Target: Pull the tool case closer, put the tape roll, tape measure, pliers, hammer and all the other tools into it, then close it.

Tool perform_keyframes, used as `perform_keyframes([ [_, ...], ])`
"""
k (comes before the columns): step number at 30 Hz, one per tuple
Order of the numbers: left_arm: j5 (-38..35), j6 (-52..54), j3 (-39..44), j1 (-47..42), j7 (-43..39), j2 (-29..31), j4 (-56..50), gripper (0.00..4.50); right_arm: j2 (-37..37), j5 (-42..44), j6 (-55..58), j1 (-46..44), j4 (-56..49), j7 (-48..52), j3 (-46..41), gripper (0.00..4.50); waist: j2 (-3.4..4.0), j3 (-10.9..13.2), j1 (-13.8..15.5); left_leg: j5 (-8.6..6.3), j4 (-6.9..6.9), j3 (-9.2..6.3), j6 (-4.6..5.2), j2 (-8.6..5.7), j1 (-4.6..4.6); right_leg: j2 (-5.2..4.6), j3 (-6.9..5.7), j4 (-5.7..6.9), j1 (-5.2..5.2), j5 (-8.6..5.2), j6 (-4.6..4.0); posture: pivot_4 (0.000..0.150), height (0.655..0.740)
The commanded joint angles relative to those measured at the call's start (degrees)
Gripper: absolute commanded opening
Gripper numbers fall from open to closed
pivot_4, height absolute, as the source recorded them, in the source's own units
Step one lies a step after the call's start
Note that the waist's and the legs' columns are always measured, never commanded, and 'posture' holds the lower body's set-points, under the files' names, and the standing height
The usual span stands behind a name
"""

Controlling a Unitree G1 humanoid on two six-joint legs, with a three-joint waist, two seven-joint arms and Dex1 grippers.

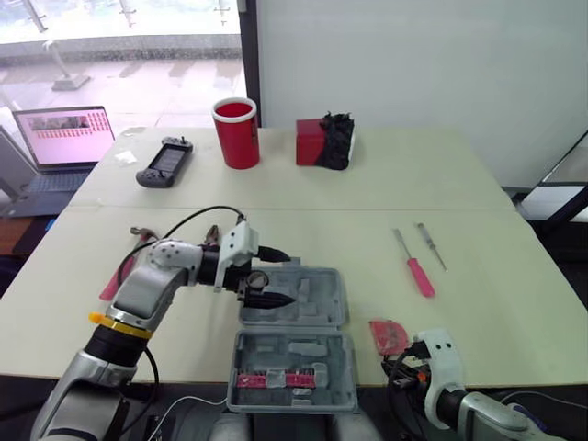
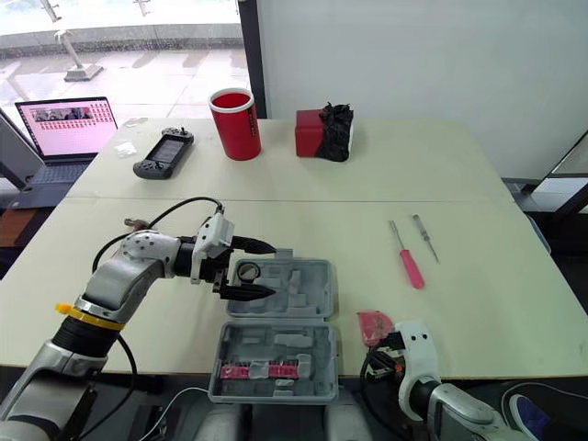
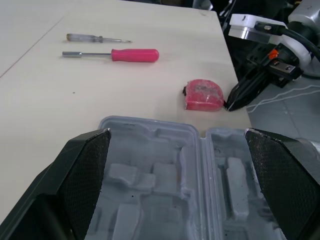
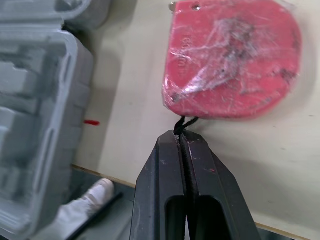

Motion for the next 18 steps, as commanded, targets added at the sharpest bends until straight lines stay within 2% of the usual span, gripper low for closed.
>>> perform_keyframes([
  [1, 0.2, -0.85, 0.53, -1.16, -0.34, 0.03, -0.61, 4.5, -1.77, 2.03, 1.01, 0.11, -1.51, 0.96, -2.11, 0.9, 0.0, 0.0, 0.05, 0.0, 0.01, 0.0, 0.0, 0.0, -0.02, 0.0, 0.0, -0.02, 0.0, 0.0, 0.0, 0.15, 0.74],
  [8, 0.24, -1.18, 2.01, -0.35, 0.53, 0.8, -0.92, 4.5, -12.87, 9.9, 2.34, 0.93, -3.61, 10.76, -10.77, 4.46, 0.0, 0.0, 0.1, 0.0, 0.05, 0.0, 0.0, -0.01, -0.08, -0.01, 0.0, -0.04, -0.01, 0.0, 0.01, 0.15, 0.74],
  [14, 0.18, -1.71, 3.24, 2.72, 1.42, 2.41, -3.24, 4.5, -24.52, 11.88, -2.74, -5.5, -0.56, 19.78, -13.83, 4.46, -0.01, 0.01, -0.05, 0.0, 0.05, 0.0, 0.0, 0.0, -0.02, 0.01, 0.0, -0.03, -0.01, 0.01, 0.0, 0.15, 0.74],
  [15, -0.03, -1.49, 3.58, 3.58, 1.73, 2.74, -4.12, 4.5, -27.67, 9.58, -5.85, -7.04, 0.65, 22.33, -12.33, 4.46, -0.01, 0.01, -0.07, 0.0, 0.05, 0.0, 0.0, 0.0, -0.03, 0.01, 0.0, -0.03, -0.01, 0.01, 0.0, 0.15, 0.74],
  [18, -0.22, -1.86, 5.75, 6.66, 3.86, 3.21, -4.34, 4.5, -39.55, -5.57, -23.94, -13.46, 7.83, 31.86, 0.07, 4.46, 0.07, 0.09, -0.17, 0.0, 0.1, -0.01, 0.0, -0.01, -0.14, -0.01, -0.03, -0.06, -0.02, -0.01, 0.04, 0.15, 0.74],
])
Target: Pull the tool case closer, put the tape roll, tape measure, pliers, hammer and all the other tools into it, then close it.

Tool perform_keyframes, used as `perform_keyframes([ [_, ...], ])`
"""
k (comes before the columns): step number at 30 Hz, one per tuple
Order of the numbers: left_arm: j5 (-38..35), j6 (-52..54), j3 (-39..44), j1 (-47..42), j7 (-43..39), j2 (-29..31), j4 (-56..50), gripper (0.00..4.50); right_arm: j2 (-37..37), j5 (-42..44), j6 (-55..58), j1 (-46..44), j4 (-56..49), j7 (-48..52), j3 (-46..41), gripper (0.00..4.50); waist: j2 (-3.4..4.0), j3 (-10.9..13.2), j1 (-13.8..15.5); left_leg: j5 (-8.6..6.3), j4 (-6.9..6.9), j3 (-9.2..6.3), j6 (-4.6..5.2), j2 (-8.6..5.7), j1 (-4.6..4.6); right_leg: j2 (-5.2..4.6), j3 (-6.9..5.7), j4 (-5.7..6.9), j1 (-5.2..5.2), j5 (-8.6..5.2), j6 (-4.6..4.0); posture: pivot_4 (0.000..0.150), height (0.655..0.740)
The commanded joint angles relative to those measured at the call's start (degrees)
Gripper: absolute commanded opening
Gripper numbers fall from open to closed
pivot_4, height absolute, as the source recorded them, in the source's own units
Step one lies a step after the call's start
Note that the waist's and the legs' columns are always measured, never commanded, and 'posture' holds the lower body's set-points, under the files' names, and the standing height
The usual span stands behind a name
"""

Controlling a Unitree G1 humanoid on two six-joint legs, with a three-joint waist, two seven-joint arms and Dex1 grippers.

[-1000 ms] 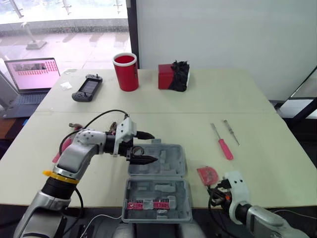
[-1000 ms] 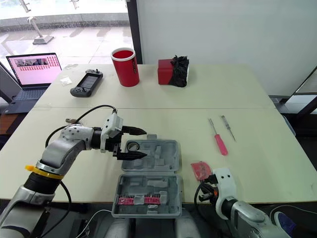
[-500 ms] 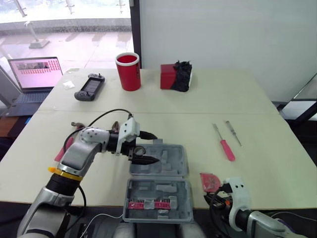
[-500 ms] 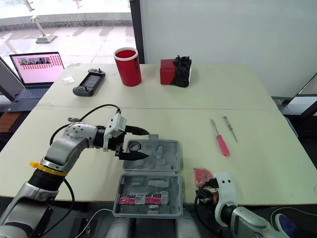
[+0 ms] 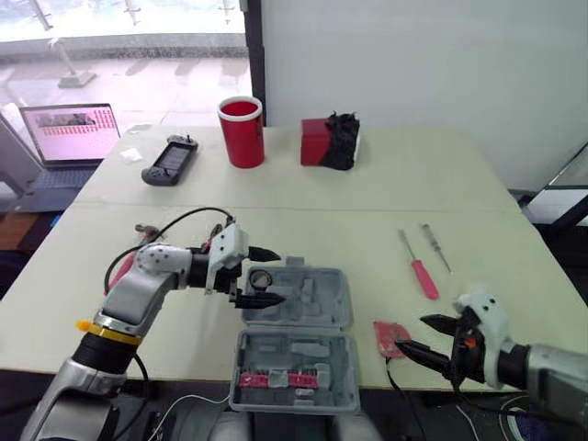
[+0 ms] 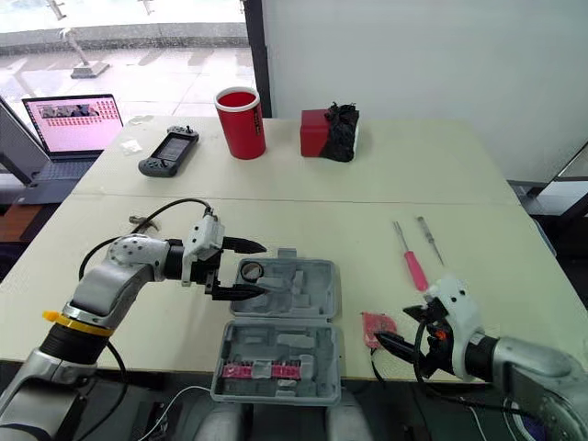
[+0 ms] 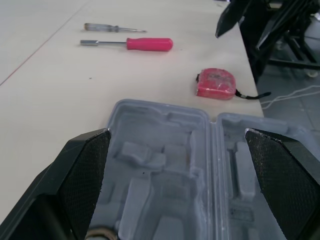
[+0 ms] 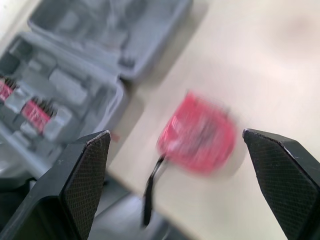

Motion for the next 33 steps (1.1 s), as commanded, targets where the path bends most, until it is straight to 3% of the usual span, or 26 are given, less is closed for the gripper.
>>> perform_keyframes([
  [1, 0.23, -1.85, 3.58, 3.26, 2.44, 1.47, -1.87, 4.5, -14.49, -18.36, -24.21, -8.22, 9.82, 13.08, 15.04, 4.46, 0.09, 0.07, -0.6, 0.0, 0.06, 0.14, 0.0, -0.05, -0.02, -0.13, 0.05, -0.21, 0.0, 0.09, 0.01, 0.15, 0.74],
  [5, 0.03, -1.76, 4.41, 4.49, 3.05, 2.31, -2.24, 4.5, -16.9, -26.19, -37.13, -13.35, 19.89, 18.84, 23.0, 4.46, 0.05, 0.07, -0.15, 0.0, -0.05, 0.07, 0.0, 0.0, -0.05, -0.04, 0.0, -0.28, 0.0, 0.11, 0.06, 0.15, 0.74],
  [8, -0.19, -1.41, 4.79, 5.75, 3.43, 2.88, -3.18, 4.5, -14.8, -28.63, -48.02, -17.22, 28.2, 23.46, 26.39, 4.46, 0.06, 0.07, -0.19, 0.0, 0.05, 0.07, 0.0, -0.03, -0.34, -0.09, -0.01, -0.45, -0.08, 0.2, 0.28, 0.15, 0.74],
  [15, -0.17, -0.91, 5.97, 8.78, 5.26, 3.87, -5.5, 4.5, -11.76, -32.63, -58.45, -21.76, 39.08, 28.95, 31.64, 4.46, 0.09, 0.09, -0.37, 0.0, 0.02, 0.05, 0.0, -0.02, -0.34, -0.08, -0.04, -0.58, -0.06, 0.28, 0.33, 0.15, 0.74],
  [29, -0.14, -1.09, 6.28, 9.74, 5.68, 4.91, -6.09, 4.5, -6.48, -35.74, -60.52, -26.27, 46.09, 30.97, 35.1, 4.46, 0.14, 0.09, -0.32, 0.02, 0.09, 0.05, -0.01, -0.02, -0.28, -0.07, -0.04, -0.53, 0.01, 0.38, 0.29, 0.15, 0.74],
  [32, -0.21, -1.27, 6.1, 9.45, 5.59, 4.66, -6.03, 4.5, -6.23, -35.82, -60.15, -26.68, 46.84, 31.38, 35.36, 3.64, 0.14, 0.09, -0.32, 0.02, 0.1, 0.05, -0.01, -0.02, -0.28, -0.07, -0.04, -0.53, 0.01, 0.38, 0.3, 0.15, 0.74],
  [33, -0.24, -1.31, 6.06, 9.41, 5.53, 4.63, -6.01, 4.5, -6.18, -35.73, -60.13, -26.74, 46.87, 31.49, 35.41, 3.14, 0.14, 0.09, -0.33, 0.02, 0.1, 0.05, -0.01, -0.02, -0.28, -0.07, -0.03, -0.52, 0.01, 0.38, 0.3, 0.15, 0.74],
])
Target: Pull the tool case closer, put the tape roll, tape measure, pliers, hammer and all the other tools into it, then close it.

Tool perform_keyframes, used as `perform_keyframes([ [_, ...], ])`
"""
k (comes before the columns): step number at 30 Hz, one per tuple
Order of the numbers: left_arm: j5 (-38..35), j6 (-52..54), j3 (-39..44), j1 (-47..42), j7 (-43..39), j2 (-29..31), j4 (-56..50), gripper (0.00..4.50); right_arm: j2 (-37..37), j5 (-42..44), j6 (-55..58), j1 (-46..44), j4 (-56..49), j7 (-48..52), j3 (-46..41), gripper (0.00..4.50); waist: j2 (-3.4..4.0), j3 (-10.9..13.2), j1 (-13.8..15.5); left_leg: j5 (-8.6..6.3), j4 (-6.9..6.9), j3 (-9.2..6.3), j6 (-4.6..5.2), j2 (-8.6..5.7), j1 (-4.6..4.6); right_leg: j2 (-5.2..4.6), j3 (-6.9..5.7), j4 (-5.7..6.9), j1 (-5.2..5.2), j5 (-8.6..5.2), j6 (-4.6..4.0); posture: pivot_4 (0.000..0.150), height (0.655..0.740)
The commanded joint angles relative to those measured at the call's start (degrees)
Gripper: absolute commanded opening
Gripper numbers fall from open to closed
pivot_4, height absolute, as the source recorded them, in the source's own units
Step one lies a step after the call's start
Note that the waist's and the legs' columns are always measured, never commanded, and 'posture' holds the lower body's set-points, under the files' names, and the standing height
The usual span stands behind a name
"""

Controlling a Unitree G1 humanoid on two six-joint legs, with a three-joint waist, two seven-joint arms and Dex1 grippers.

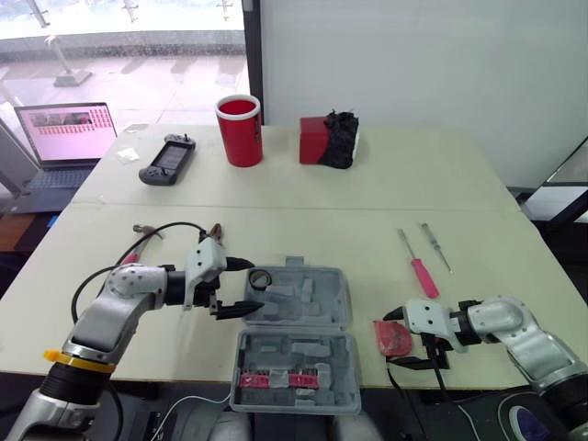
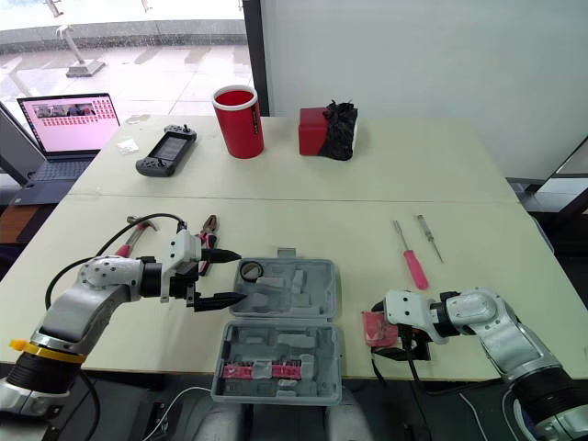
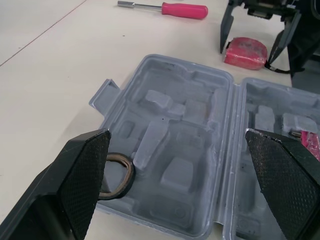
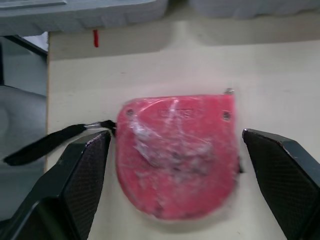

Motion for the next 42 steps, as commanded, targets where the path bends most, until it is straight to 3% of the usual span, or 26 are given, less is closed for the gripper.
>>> perform_keyframes([
  [1, -0.6, -1.0, 1.27, -0.2, -0.27, 0.47, -1.66, 4.5, 0.32, -0.11, 0.06, -0.96, -0.26, 0.55, -0.64, 2.93, 0.0, 0.0, -0.02, 0.0, 0.01, 0.0, 0.0, 0.0, 0.01, 0.0, 0.0, 0.01, 0.01, 0.0, 0.0, 0.15, 0.74],
  [8, -0.36, -1.33, 0.87, -0.58, -0.82, 0.31, -1.28, 4.5, -0.3, 1.86, 4.85, -1.93, -3.86, 0.39, -2.42, 2.92, 0.0, 0.0, -0.02, 0.0, 0.01, 0.0, 0.0, 0.0, 0.04, 0.0, 0.0, 0.06, 0.01, 0.0, 0.0, 0.15, 0.74],
  [10, -0.23, -1.59, 0.93, -0.41, -0.67, 0.22, -1.12, 4.5, -0.8, 4.55, 9.33, -3.48, -7.66, 0.28, -4.61, 2.92, 0.04, 0.02, -0.08, 0.0, 0.02, 0.0, 0.0, 0.0, 0.05, 0.0, 0.0, 0.11, 0.01, 0.0, 0.0, 0.15, 0.74],
  [13, -0.31, -1.74, 1.29, 0.23, -0.12, 0.15, -1.28, 4.5, -0.35, 1.92, 18.81, -8.24, -10.84, -3.77, -4.22, 2.92, 0.05, 0.03, -0.2, 0.01, 0.07, 0.0, -0.01, 0.0, 0.1, 0.01, 0.0, 0.24, 0.0, 0.01, 0.01, 0.15, 0.74],
  [22, -0.35, -2.0, 2.89, 5.41, 4.81, -1.08, -4.42, 4.5, 1.82, -5.98, 32.35, -28.16, -15.72, 2.11, 8.75, 2.92, 0.1, 0.05, -0.18, 0.02, 0.02, -0.01, -0.02, 0.0, 0.13, 0.01, 0.0, 0.58, -0.17, -0.04, 0.07, 0.15, 0.74],
  [25, -0.38, -1.4, 4.03, 8.09, 7.45, -1.63, -6.5, 4.5, 8.51, -7.99, 36.17, -34.58, -13.77, 0.01, 12.89, 2.92, 0.09, 0.04, -0.44, 0.02, 0.02, -0.01, -0.02, 0.01, 0.17, 0.02, 0.0, 0.64, -0.19, -0.04, 0.06, 0.15, 0.74],
  [30, -0.38, -0.97, 4.66, 10.84, 10.26, -1.98, -9.36, 4.5, 11.8, -11.44, 36.41, -37.5, -11.27, 1.77, 19.2, 2.92, 0.09, 0.04, 0.19, 0.02, 0.02, -0.05, -0.03, -0.01, 0.07, 0.0, -0.03, 0.64, -0.2, -0.04, 0.06, 0.15, 0.74],
  [42, -0.94, 0.42, 5.75, 14.78, 13.13, -1.48, -13.67, 4.5, 17.48, -19.56, 28.64, -38.44, -1.18, -3.6, 22.92, 2.92, 0.09, 0.04, -0.47, 0.03, 0.03, -0.05, -0.04, 0.0, 0.06, 0.02, -0.04, 0.71, -0.3, -0.03, 0.05, 0.15, 0.74],
])
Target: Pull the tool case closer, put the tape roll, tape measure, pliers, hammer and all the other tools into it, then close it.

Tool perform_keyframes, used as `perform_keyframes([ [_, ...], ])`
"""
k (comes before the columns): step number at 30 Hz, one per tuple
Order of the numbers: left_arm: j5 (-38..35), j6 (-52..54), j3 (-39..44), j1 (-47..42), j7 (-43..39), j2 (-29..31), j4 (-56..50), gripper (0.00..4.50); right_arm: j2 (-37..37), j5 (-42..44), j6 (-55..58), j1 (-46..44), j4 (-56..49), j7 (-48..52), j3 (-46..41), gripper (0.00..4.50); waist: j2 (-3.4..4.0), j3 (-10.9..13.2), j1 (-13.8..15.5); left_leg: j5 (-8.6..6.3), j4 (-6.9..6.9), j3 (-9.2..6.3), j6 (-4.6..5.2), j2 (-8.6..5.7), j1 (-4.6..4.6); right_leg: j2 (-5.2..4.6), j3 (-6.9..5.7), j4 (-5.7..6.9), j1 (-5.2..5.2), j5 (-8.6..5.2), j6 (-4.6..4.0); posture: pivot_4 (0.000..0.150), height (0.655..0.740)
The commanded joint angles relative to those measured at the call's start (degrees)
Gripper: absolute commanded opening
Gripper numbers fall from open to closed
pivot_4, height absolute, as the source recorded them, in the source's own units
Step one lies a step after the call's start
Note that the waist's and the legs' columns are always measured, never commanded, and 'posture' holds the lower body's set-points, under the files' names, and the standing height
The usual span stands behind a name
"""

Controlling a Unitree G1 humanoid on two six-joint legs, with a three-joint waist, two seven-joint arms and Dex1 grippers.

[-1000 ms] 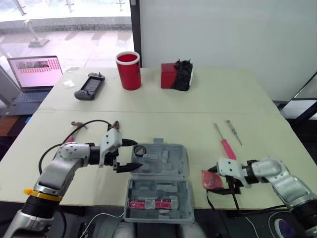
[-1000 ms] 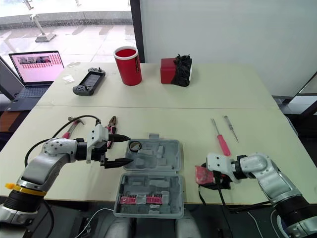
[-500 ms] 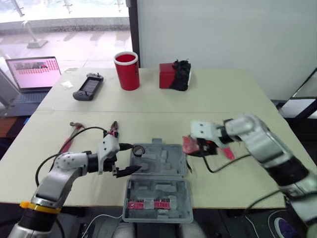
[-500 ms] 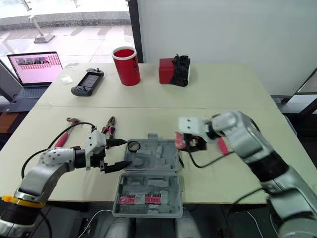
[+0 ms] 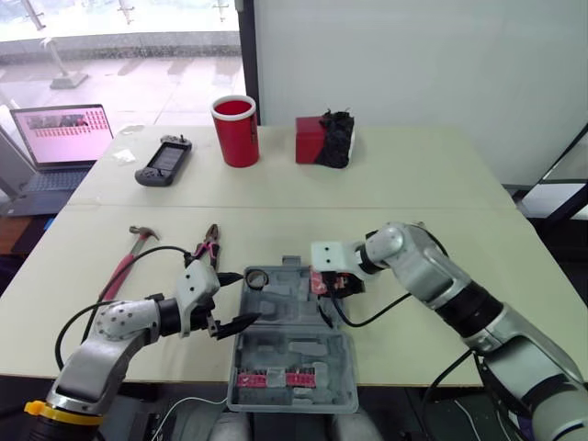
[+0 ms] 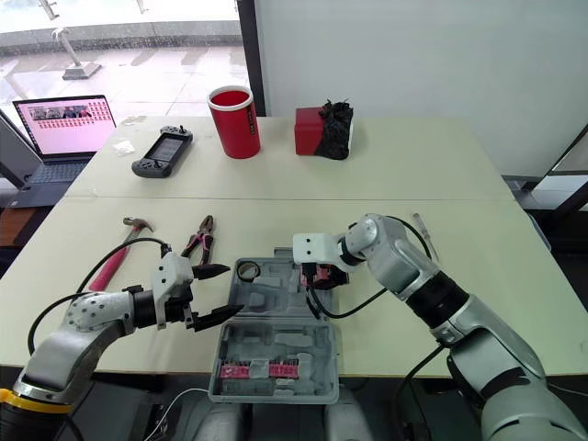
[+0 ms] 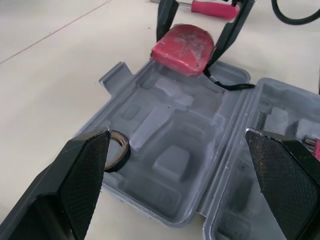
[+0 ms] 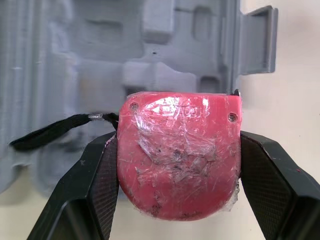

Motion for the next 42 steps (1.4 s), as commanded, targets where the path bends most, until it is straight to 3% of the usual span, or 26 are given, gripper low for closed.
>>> perform_keyframes([
  [1, -0.71, 0.03, 1.36, -0.01, 0.41, 0.48, -2.42, 4.5, 0.49, -2.16, -2.26, -1.68, 1.6, -0.44, -0.12, 2.92, 0.0, 0.0, 0.08, 0.0, 0.0, 0.0, 0.0, 0.0, -0.01, 0.0, 0.0, -0.01, 0.0, 0.0, 0.0, 0.15, 0.74],
  [16, -0.5, 0.54, -0.35, -1.32, -0.3, 0.58, -2.04, 4.5, 3.34, -2.65, -2.06, -0.51, 3.3, 0.09, -1.36, 2.92, 0.0, 0.0, -0.82, 0.0, -0.01, -0.01, -0.01, 0.0, 0.0, 0.0, 0.0, 0.0, 0.0, 0.0, 0.0, 0.15, 0.74],
  [19, -0.41, 0.96, -0.87, -1.92, -0.2, 0.3, -2.02, 4.5, 3.14, -3.79, -3.5, -0.95, 3.76, -1.02, -1.02, 4.38, 0.0, 0.0, -0.92, 0.0, -0.01, -0.01, -0.01, 0.0, 0.0, 0.0, 0.0, 0.01, 0.0, 0.0, 0.0, 0.15, 0.74],
  [20, -0.43, 1.1, -0.94, -2.05, -0.23, 0.28, -2.04, 4.5, 2.89, -4.49, -4.5, -1.12, 3.76, -1.59, -0.8, 4.45, 0.0, 0.0, -0.92, 0.0, -0.01, -0.01, -0.01, 0.0, 0.0, 0.0, 0.0, 0.02, 0.0, 0.0, 0.01, 0.15, 0.74],
  [28, -0.78, 1.71, -1.24, -2.07, -0.96, 0.41, -2.46, 4.5, 0.78, 0.03, -0.56, -0.98, -3.71, 2.61, -6.45, 4.45, 0.01, 0.01, -0.94, 0.0, -0.02, -0.01, -0.01, 0.0, -0.01, 0.0, 0.0, 0.01, 0.0, 0.0, 0.01, 0.15, 0.74],
  [34, -0.63, 1.61, -1.55, -2.62, -0.96, 0.08, -1.9, 4.5, 3.11, 10.55, -4.69, 6.24, -10.2, -1.96, -18.04, 4.45, -0.01, -0.01, -0.91, 0.0, -0.02, -0.02, -0.01, 0.0, 0.0, 0.0, 0.0, 0.0, 0.04, 0.0, 0.01, 0.15, 0.74],
  [38, -0.55, 1.33, -1.65, -3.45, -1.35, 0.02, -1.04, 4.5, 3.79, 19.08, 2.39, 8.53, -9.99, 0.47, -22.79, 4.45, 0.0, 0.0, -0.88, 0.0, 0.01, -0.02, -0.01, -0.01, 0.0, 0.0, 0.0, 0.01, 0.04, 0.0, 0.01, 0.15, 0.74],
  [41, -0.46, 1.17, -1.78, -3.99, -1.63, -0.01, -0.58, 4.5, 2.95, 19.08, 1.2, 9.92, -8.08, -0.48, -22.53, 3.61, 0.0, 0.0, -0.94, 0.0, 0.0, -0.03, -0.01, 0.0, 0.03, 0.01, 0.0, 0.01, 0.05, 0.0, 0.01, 0.15, 0.74],
  [42, -0.48, 1.2, -1.82, -4.19, -1.66, -0.04, -0.47, 4.5, 2.86, 19.4, 0.45, 10.67, -7.81, -0.71, -22.69, 3.13, 0.0, 0.0, -0.93, 0.0, -0.01, -0.03, -0.01, 0.0, 0.03, 0.01, 0.0, 0.02, 0.05, 0.0, 0.0, 0.15, 0.74],
])
